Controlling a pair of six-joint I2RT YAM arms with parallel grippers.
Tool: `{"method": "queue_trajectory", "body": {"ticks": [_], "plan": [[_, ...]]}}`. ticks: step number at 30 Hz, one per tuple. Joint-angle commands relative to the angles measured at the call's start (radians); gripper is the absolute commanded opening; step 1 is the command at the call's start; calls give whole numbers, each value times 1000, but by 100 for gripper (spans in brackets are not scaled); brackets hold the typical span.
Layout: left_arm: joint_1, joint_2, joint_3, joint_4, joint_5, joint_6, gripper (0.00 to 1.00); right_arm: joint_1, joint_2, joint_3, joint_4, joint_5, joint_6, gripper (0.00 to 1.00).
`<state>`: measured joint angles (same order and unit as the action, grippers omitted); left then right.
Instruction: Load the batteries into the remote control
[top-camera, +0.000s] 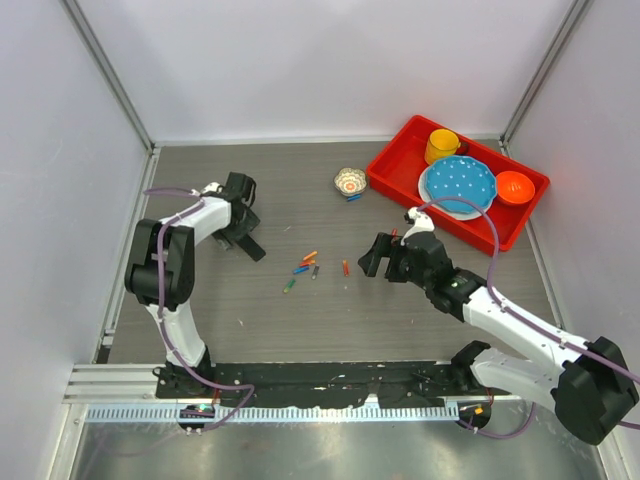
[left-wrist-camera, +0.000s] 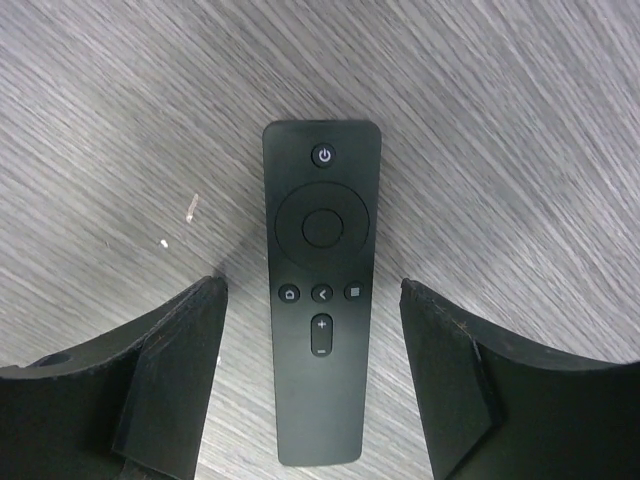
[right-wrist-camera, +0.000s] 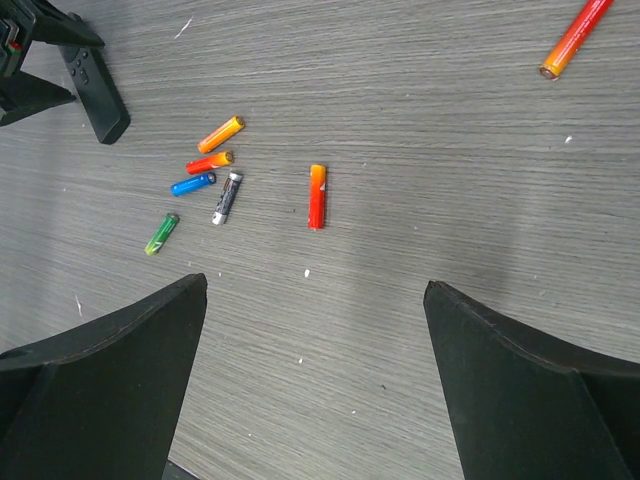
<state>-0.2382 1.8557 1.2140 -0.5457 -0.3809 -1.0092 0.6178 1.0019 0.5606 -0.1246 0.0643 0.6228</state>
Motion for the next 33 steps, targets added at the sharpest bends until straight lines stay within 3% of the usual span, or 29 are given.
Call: {"method": "queue_trajectory", "body": {"ticks": [1,12,15,21,26,33], "plan": [[10,20,5,47,19,29,73,-1,10,15,16,-8,-18,95],[11,69,36,36,28,80,59,-1,27,12,14,6,-18,95],[13,79,33,39,37,87,50,-1,26,10,14,11,-20,96],[11,63,9,46,45,103,29,-1,21,12,6,17,-23,95],[11,-33,-5,43,46,127,0,0,21,24,3,17,-26,95],[2,-208,-76,95,152,155,0,-1,7,35,-3,19,-34,95]]}}
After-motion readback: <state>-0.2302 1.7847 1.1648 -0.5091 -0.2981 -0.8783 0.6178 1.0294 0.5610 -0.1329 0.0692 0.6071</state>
